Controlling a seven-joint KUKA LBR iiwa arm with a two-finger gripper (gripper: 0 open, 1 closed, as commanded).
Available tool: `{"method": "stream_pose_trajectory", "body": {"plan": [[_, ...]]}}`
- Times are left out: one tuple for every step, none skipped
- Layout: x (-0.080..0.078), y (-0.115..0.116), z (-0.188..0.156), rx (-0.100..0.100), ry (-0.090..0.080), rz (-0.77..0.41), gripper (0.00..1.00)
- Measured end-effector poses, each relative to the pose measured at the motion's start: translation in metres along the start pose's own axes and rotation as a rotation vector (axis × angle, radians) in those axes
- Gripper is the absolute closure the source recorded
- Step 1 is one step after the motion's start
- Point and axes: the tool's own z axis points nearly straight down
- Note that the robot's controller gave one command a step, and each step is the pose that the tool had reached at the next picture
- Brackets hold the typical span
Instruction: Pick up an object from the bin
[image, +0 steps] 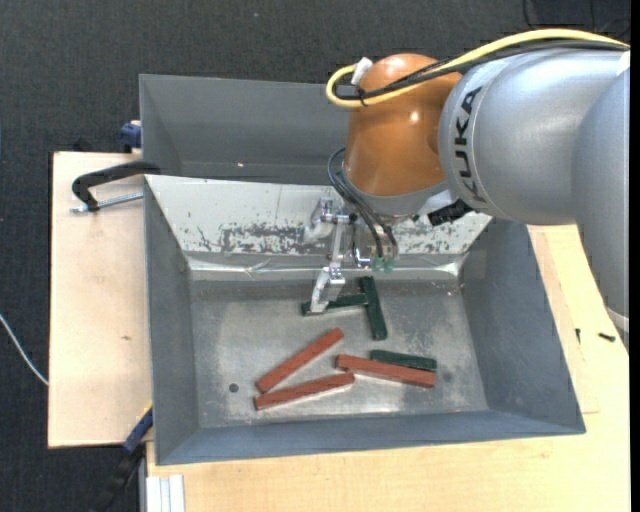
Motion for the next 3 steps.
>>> {"method": "stream_pose_trajectory", "body": {"plan": [[0.000,0.000,0.000,0.000,0.000,0.000,0.00],[0.013,-0.059,0.088,-0.003,-0.022,-0.210,1.00],[0.017,-0.062,0.095,0.001,-0.010,-0.209,0.00]]}}
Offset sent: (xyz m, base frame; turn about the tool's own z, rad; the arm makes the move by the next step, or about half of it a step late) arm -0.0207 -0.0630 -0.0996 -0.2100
